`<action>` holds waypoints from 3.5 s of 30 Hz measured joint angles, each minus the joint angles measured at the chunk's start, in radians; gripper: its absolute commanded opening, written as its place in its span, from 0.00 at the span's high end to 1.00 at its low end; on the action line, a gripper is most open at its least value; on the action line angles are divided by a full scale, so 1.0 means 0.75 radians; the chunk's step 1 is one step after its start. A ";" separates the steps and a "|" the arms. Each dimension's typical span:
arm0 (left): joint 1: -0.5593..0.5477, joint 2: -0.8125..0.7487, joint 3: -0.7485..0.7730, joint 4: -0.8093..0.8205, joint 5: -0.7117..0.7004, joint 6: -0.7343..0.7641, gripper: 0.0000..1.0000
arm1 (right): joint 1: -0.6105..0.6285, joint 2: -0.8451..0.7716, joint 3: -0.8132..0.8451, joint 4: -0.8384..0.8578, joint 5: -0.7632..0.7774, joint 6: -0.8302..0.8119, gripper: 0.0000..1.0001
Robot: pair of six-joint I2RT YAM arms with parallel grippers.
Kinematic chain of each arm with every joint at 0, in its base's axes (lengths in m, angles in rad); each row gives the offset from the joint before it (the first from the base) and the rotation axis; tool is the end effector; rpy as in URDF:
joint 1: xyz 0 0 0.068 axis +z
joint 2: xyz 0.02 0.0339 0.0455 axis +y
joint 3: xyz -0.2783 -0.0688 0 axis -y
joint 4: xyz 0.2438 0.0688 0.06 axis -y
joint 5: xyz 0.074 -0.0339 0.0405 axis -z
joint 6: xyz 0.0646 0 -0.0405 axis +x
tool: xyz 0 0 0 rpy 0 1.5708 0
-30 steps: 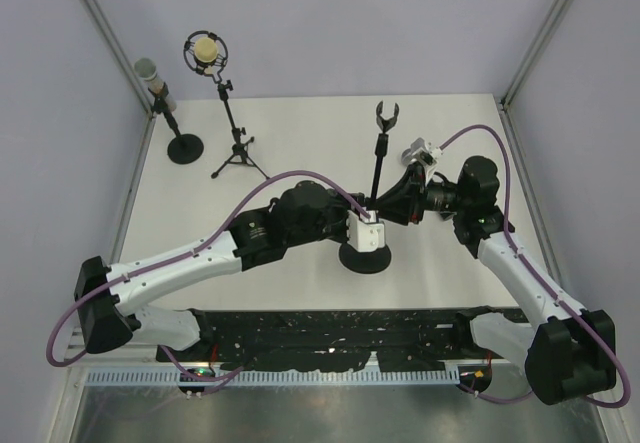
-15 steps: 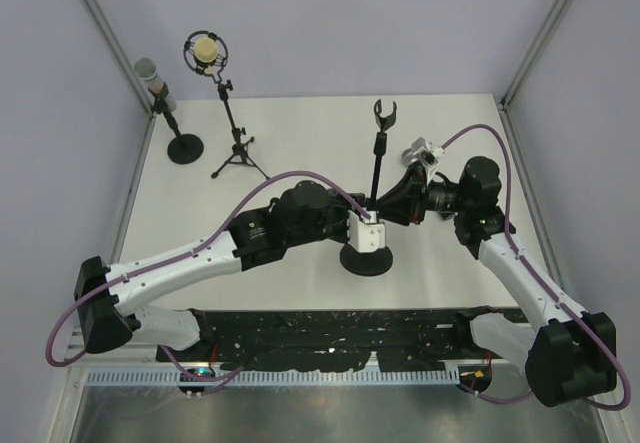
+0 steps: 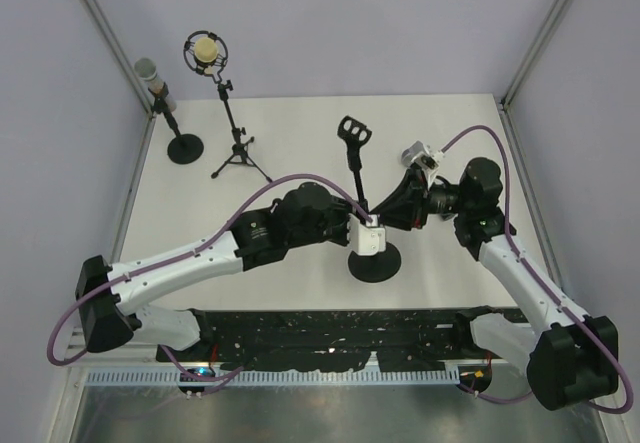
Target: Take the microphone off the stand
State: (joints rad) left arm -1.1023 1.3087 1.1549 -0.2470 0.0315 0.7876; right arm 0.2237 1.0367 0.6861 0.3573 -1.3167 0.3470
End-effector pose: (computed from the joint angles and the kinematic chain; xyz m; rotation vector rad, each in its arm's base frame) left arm 0.1452 -0.2914 0.3502 1.6159 1.1424 -0.2362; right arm 0.1988 0.1094 0.3263 -1.0011 1.4635 1.4349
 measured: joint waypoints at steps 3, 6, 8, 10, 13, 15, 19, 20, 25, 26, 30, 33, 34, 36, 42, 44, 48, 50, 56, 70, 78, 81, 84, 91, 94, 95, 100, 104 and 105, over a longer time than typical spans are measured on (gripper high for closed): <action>0.000 0.009 -0.013 -0.038 0.004 -0.005 0.57 | 0.009 -0.025 0.013 0.004 -0.018 -0.020 0.95; -0.007 0.029 -0.022 -0.054 0.027 -0.013 0.56 | 0.029 -0.055 0.055 0.001 -0.023 -0.074 0.95; -0.012 0.037 -0.022 -0.056 0.039 -0.025 0.56 | 0.036 -0.065 0.073 -0.001 -0.037 -0.108 0.95; -0.013 0.039 -0.022 -0.056 0.048 -0.033 0.56 | 0.038 -0.062 0.080 -0.019 -0.030 -0.150 0.95; -0.015 0.046 -0.022 -0.056 0.058 -0.041 0.55 | 0.038 -0.037 0.080 -0.071 -0.019 -0.210 0.95; -0.015 0.050 -0.022 -0.056 0.059 -0.044 0.55 | 0.038 -0.019 0.080 -0.101 -0.014 -0.236 0.95; -0.015 0.050 -0.022 -0.054 0.060 -0.051 0.54 | 0.037 -0.021 0.087 -0.182 -0.006 -0.312 0.94; -0.015 0.050 -0.022 -0.055 0.060 -0.054 0.54 | 0.037 -0.022 0.099 -0.231 -0.004 -0.358 0.93; -0.015 0.050 -0.045 -0.036 0.061 -0.063 0.51 | 0.036 -0.064 0.198 -0.626 0.072 -0.726 0.68; -0.015 0.049 -0.063 -0.026 0.064 -0.064 0.50 | 0.036 -0.079 0.235 -0.760 0.094 -0.851 0.65; -0.002 0.049 -0.143 0.004 0.084 -0.078 0.48 | 0.036 -0.085 0.381 -1.221 0.170 -1.284 0.54; 0.035 0.049 -0.180 0.010 0.151 -0.137 0.48 | 0.036 -0.079 0.431 -1.486 0.246 -1.545 0.54; 0.053 0.049 -0.184 0.017 0.175 -0.156 0.48 | 0.036 -0.080 0.431 -1.557 0.271 -1.611 0.54; 0.110 0.049 -0.190 0.041 0.240 -0.217 0.47 | 0.036 -0.082 0.425 -1.673 0.308 -1.717 0.54; 0.310 0.103 -0.181 0.141 0.486 -0.484 0.44 | 0.027 -0.165 0.415 -1.888 0.364 -1.924 0.55; 0.360 0.165 -0.153 0.170 0.582 -0.596 0.44 | 0.020 -0.207 0.390 -1.906 0.399 -1.963 0.55; 0.389 0.315 -0.062 0.232 0.777 -0.820 0.44 | -0.042 -0.237 0.287 -1.905 0.465 -2.022 0.55; 0.389 0.391 -0.014 0.272 0.865 -0.936 0.44 | -0.092 -0.230 0.233 -1.892 0.483 -2.048 0.54; 0.410 0.522 0.051 0.388 1.015 -1.190 0.44 | -0.189 -0.188 0.169 -1.852 0.490 -2.103 0.53; 0.517 0.436 -0.033 0.424 1.071 -1.262 0.01 | -0.217 -0.196 0.018 -1.259 0.431 -1.780 0.16; 0.749 0.116 -0.211 0.271 1.066 -1.086 0.00 | -0.217 -0.009 -0.022 -1.046 0.411 -1.654 0.21; 0.808 0.030 -0.250 0.201 1.070 -1.019 0.00 | -0.217 0.085 -0.007 -1.052 0.364 -1.657 0.27; 0.869 -0.039 -0.264 0.107 1.088 -0.951 0.00 | -0.217 0.161 0.019 -1.059 0.330 -1.667 0.31; 1.002 -0.159 -0.269 -0.107 1.112 -0.819 0.00 | -0.217 0.210 0.044 -1.065 0.261 -1.692 0.49; 1.061 -0.231 -0.290 -0.176 1.115 -0.779 0.00 | -0.217 0.210 0.047 -1.064 0.242 -1.698 0.55; 1.081 -0.253 -0.294 -0.200 1.115 -0.761 0.00 | -0.216 0.210 0.047 -1.063 0.237 -1.700 0.58; 1.200 -0.358 -0.306 -0.299 1.137 -0.704 0.00 | -0.205 0.225 0.048 -1.055 0.221 -1.704 0.68; 1.270 -0.453 -0.360 -0.327 1.151 -0.684 0.00 | -0.194 0.233 0.048 -1.037 0.222 -1.702 0.87; 1.281 -0.477 -0.377 -0.327 1.152 -0.683 0.00 | -0.192 0.233 0.048 -1.033 0.223 -1.700 0.89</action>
State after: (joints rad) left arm -0.1413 0.9512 0.8722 -0.4919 0.8951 0.2756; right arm 0.0799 1.2114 0.7219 -0.4175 -1.1496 -0.9283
